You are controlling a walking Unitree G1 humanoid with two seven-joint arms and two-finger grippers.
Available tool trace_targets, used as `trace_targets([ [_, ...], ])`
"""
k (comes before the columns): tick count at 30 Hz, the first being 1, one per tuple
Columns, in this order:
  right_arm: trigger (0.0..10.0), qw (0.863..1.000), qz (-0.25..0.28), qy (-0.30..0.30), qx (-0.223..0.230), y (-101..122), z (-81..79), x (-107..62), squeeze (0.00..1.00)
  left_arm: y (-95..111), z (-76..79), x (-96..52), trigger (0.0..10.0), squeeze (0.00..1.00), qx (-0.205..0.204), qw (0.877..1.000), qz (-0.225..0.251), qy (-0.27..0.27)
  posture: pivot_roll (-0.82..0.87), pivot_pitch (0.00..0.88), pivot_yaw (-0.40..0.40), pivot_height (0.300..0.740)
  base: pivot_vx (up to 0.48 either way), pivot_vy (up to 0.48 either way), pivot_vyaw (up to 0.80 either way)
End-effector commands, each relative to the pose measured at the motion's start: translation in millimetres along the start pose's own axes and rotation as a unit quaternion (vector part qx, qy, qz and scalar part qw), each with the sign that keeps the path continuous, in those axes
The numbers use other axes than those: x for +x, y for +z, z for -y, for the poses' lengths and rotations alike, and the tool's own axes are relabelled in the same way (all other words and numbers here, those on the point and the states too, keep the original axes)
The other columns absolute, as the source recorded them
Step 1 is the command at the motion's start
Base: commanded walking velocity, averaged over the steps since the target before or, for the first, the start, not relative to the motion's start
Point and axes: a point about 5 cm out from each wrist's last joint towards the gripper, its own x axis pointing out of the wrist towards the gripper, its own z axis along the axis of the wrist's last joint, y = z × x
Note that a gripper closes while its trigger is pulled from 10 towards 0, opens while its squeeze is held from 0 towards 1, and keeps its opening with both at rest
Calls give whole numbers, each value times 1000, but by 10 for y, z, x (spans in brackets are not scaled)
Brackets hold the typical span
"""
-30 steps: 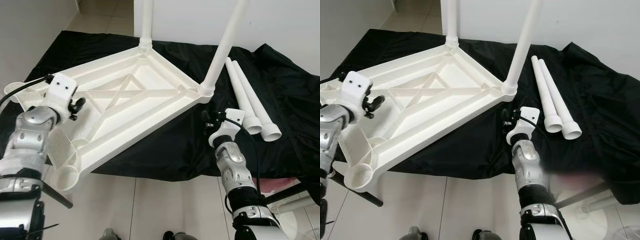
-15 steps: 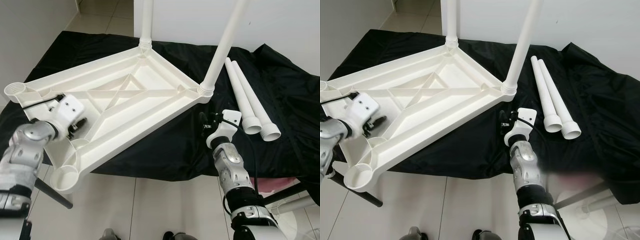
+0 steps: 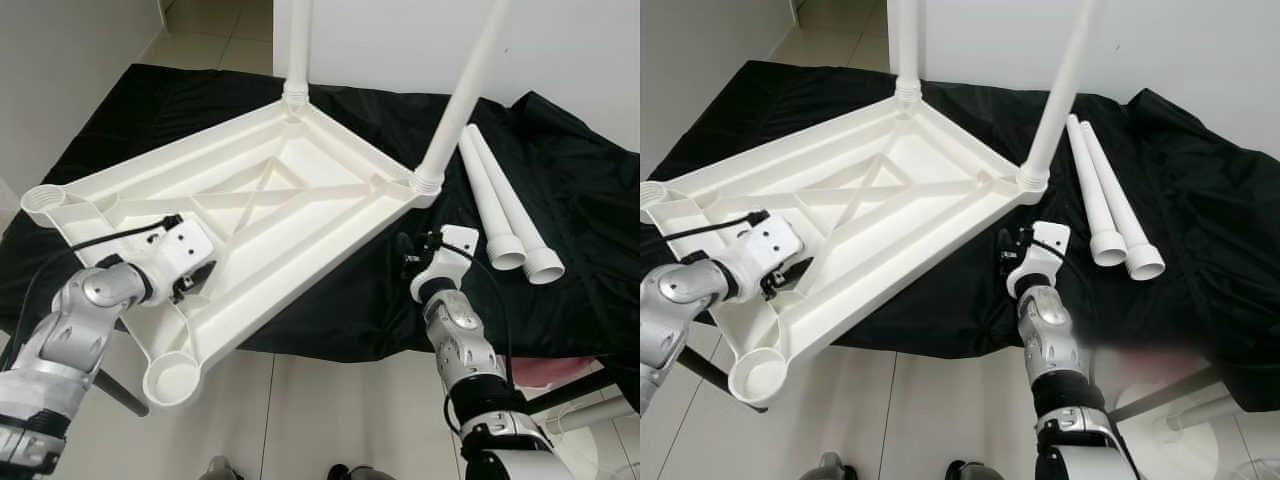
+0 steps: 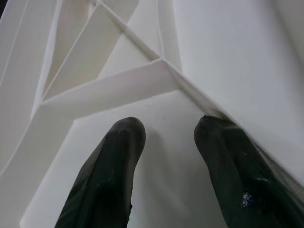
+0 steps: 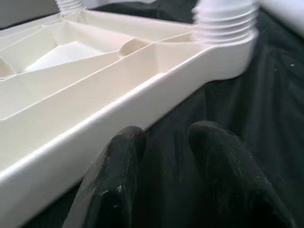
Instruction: Building children table
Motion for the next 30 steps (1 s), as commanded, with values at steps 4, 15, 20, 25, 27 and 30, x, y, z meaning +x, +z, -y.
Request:
trace_targets([
  [4,10000,999,-35,2,9,-81,18,53,0,215,353,70,10000,0,12,984,34,-173,52,112,-49,740,0,0,0],
  [15,10000,999,-43,16,-8,-13,-25,219,0,505,448,187,10000,0,15,981,60,-185,50,114,-44,740,0,0,0],
  [20,10000,999,-28,35,-18,92,-104,313,0,623,414,295,10000,0,16,985,73,-155,48,112,-41,740,0,0,0],
  [25,10000,999,-19,38,-15,135,-148,343,0,652,321,360,10000,0,10,991,74,-113,51,109,-46,740,0,0,0],
  [27,10000,999,-14,38,-16,141,-154,341,0,653,271,362,10000,0,9,992,78,-96,51,108,-47,740,0,0,0],
  [30,10000,999,-6,31,-15,132,-113,322,0,634,122,318,10000,0,2,994,84,-66,52,109,-50,740,0,0,0],
])
